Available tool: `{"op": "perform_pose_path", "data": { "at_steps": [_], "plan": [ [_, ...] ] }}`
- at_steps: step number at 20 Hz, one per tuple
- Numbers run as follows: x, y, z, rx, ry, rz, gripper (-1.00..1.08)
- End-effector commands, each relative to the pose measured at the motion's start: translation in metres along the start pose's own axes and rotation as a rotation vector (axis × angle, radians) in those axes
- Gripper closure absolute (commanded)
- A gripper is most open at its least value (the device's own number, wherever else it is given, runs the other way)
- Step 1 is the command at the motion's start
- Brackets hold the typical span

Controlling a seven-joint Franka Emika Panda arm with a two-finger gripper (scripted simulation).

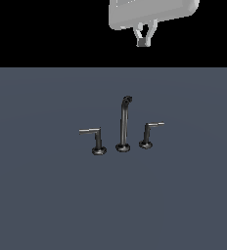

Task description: Turn on the faucet by rotating a designated handle.

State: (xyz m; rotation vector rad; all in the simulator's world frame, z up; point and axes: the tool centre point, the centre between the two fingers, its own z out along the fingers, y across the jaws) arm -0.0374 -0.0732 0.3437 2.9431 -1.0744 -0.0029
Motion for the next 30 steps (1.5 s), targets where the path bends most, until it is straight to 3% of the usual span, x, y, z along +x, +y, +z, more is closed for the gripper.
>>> {"op": "perform_pose_path", "data": {
  "at_steps": [1,16,23,30],
  "plan": [
    [0.017,-0.004,0.021,0.001,0.000,0.064,1.08],
    [0.094,-0.010,0.164,0.006,-0.002,0.437,1.08],
    [0.111,-0.006,0.217,0.007,-0.003,0.558,1.08],
    [0.117,-0.002,0.243,0.008,-0.004,0.617,1.08]
  ]
}}
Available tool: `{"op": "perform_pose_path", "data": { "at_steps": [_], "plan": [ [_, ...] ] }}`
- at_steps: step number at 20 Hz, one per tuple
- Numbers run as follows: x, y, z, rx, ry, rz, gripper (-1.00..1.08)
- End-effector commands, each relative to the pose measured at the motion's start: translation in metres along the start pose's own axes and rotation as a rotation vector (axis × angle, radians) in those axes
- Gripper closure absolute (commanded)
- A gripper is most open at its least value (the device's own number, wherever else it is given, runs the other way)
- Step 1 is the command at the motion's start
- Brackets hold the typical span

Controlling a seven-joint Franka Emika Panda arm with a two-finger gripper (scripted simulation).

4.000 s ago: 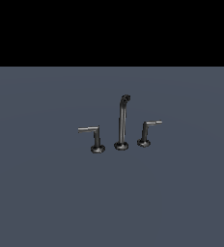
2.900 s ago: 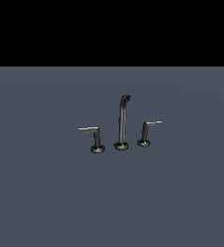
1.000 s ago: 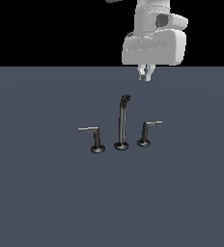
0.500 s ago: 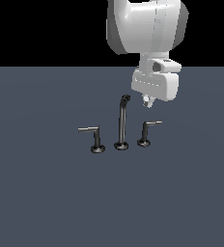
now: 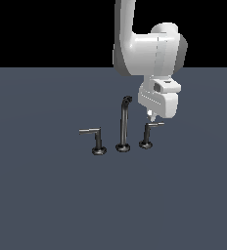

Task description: Turn on the faucet by rotating a designated handle.

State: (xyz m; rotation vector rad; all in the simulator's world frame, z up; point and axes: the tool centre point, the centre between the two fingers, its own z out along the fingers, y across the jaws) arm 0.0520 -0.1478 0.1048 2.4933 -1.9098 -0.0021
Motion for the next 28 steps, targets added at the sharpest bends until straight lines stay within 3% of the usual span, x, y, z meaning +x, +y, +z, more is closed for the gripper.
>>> {"op": "perform_pose_path", "data": {
  "at_steps": [1,7,17,19,28],
  "plan": [
    [0.002,-0.001,0.005,0.001,0.001,0.013,1.08],
    [0.002,0.000,0.006,0.001,0.000,0.015,1.08],
    [0.021,0.039,0.007,0.001,0.000,0.016,1.08],
    [0.013,0.027,0.006,0.012,0.001,0.002,1.08],
    [0.009,0.058,0.006,0.006,0.001,0.010,1.08]
  ]
}}
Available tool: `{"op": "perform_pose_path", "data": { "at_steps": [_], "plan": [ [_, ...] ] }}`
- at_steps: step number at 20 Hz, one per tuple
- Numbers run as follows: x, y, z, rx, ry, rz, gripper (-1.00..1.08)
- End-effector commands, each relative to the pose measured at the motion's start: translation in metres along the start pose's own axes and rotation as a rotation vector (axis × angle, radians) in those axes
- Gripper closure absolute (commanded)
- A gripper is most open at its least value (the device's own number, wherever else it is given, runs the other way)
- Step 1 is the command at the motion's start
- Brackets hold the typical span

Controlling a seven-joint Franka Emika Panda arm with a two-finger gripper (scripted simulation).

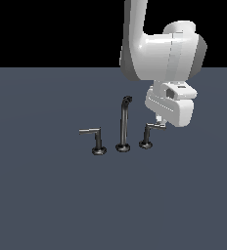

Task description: Turn on the faucet by rotating a designated handle.

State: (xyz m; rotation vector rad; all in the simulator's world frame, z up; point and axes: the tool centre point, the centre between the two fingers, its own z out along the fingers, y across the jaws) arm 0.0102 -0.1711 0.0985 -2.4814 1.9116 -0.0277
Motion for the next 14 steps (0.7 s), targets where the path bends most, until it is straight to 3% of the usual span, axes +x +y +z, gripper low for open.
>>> {"op": "perform_pose_path", "data": {
  "at_steps": [1,6,8,14],
  "plan": [
    [-0.003,0.016,0.000,-0.014,-0.008,0.005,1.08],
    [-0.006,0.034,0.000,-0.017,-0.008,0.009,1.08],
    [-0.007,0.023,0.000,-0.006,-0.004,0.000,1.08],
    [-0.024,0.037,-0.001,-0.011,-0.006,0.004,1.08]
  ]
}}
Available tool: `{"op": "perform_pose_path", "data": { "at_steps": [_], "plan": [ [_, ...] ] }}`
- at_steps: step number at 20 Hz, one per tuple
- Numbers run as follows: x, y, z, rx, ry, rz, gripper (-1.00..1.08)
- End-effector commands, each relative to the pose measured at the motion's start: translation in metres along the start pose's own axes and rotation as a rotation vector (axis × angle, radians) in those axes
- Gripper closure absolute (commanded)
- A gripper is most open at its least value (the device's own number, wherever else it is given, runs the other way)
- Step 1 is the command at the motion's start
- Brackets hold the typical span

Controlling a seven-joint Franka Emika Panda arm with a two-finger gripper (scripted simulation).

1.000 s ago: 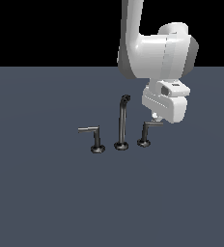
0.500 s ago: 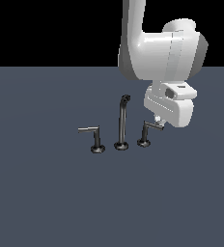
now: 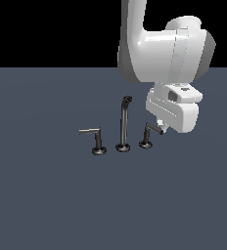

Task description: Turn on the faucet by rotating a designated handle.

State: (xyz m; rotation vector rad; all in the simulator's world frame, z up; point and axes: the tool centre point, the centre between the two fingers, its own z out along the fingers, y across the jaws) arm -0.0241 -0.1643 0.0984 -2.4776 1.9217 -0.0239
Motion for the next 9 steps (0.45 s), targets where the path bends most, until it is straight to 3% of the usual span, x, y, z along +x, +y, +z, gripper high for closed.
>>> {"op": "perform_pose_path", "data": {
  "at_steps": [1,9],
  "plan": [
    [-0.011,0.008,0.000,-0.008,-0.006,-0.002,1.08],
    [-0.031,0.024,-0.001,-0.014,-0.008,0.003,1.08]
  ]
}}
